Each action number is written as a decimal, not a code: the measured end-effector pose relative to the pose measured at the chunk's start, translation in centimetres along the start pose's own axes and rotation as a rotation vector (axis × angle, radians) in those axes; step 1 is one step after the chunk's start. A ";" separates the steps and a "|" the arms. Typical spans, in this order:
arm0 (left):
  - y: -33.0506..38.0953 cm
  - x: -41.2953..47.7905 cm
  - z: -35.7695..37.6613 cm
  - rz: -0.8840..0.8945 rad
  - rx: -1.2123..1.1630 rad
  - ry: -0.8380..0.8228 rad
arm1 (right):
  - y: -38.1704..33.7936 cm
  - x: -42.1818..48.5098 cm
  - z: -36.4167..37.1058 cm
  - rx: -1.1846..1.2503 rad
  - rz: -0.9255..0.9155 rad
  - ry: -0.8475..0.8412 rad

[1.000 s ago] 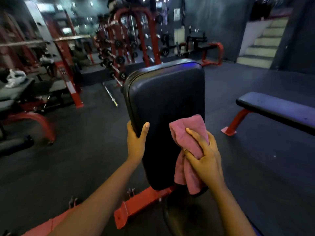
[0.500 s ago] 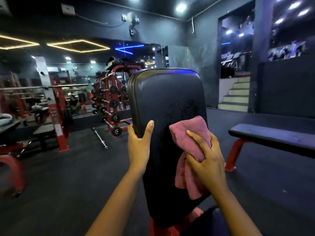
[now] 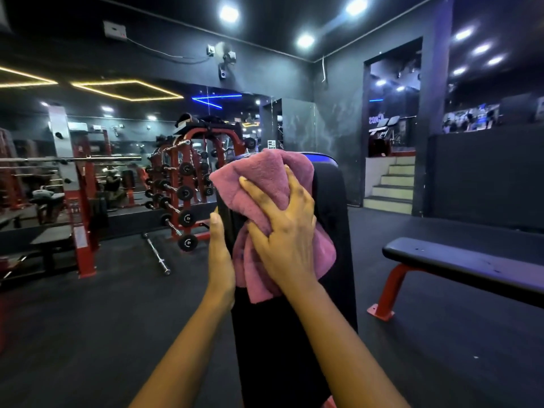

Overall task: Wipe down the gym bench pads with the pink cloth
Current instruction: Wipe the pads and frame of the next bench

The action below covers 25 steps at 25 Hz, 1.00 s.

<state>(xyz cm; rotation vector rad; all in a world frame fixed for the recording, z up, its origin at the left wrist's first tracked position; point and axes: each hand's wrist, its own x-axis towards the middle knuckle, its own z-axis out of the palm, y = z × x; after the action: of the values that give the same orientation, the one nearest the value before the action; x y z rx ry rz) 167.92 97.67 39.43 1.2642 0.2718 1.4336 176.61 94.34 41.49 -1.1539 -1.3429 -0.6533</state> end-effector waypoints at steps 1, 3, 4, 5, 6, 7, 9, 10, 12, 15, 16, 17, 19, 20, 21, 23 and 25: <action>-0.1 0.0 0.0 0.001 0.016 -0.053 | -0.1 0.0 0.8 -0.048 -0.031 0.007; -0.3 0.2 -0.3 0.061 0.073 -0.063 | 0.6 0.5 1.4 -0.088 -0.061 0.035; -0.4 0.5 -0.8 0.080 0.110 -0.028 | 1.5 1.0 1.4 -0.087 -0.046 0.057; -0.6 0.8 -1.2 0.078 0.138 -0.012 | 2.4 1.9 1.3 -0.071 -0.001 0.087; -0.7 0.8 -1.5 0.071 0.180 0.003 | 3.5 2.8 1.2 -0.046 0.072 0.120; -1.1 0.9 -1.9 0.081 0.198 0.001 | 4.8 3.7 1.0 -0.027 0.156 0.144; -1.5 1.2 -2.2 0.070 0.193 -0.041 | 7.7 5.1 0.7 -0.022 0.327 0.157; -1.6 1.3 -2.5 0.059 0.198 -0.066 | 9.1 5.6 0.6 -0.021 0.405 0.157; -1.8 1.6 -2.8 0.047 0.204 -0.128 | 11.2 6.2 -0.1 0.003 0.510 0.185; -1.8 1.5 -3.0 0.044 0.225 -0.139 | 11.7 5.9 -0.4 0.027 0.547 0.186; -1.8 1.5 -3.0 0.039 0.227 -0.129 | 11.0 5.0 -0.2 0.024 0.542 0.184; -1.7 1.6 -3.1 0.029 0.228 -0.129 | 10.0 3.7 0.0 0.024 0.521 0.192; -1.2 1.3 -2.8 0.004 0.213 -0.137 | 7.3 0.0 0.9 0.019 0.441 0.213; -0.8 1.0 -2.4 0.010 0.200 -0.133 | 5.8 -2.2 1.4 0.008 0.395 0.225; -0.6 0.9 -2.1 0.026 0.186 -0.124 | 4.2 -4.3 1.9 -0.001 0.355 0.236; 0.1 0.6 -1.9 0.069 0.197 -0.089 | 1.9 -7.3 2.3 0.004 0.306 0.227; 0.3 0.2 -2.1 0.058 0.212 -0.093 | 1.1 -9.4 2.4 -0.024 0.246 0.200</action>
<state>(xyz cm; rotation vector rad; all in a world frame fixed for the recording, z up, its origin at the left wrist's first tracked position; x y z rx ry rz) 166.14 98.70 38.94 1.5173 0.3333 1.4184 174.93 94.65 31.89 -1.2160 -1.0088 -0.5895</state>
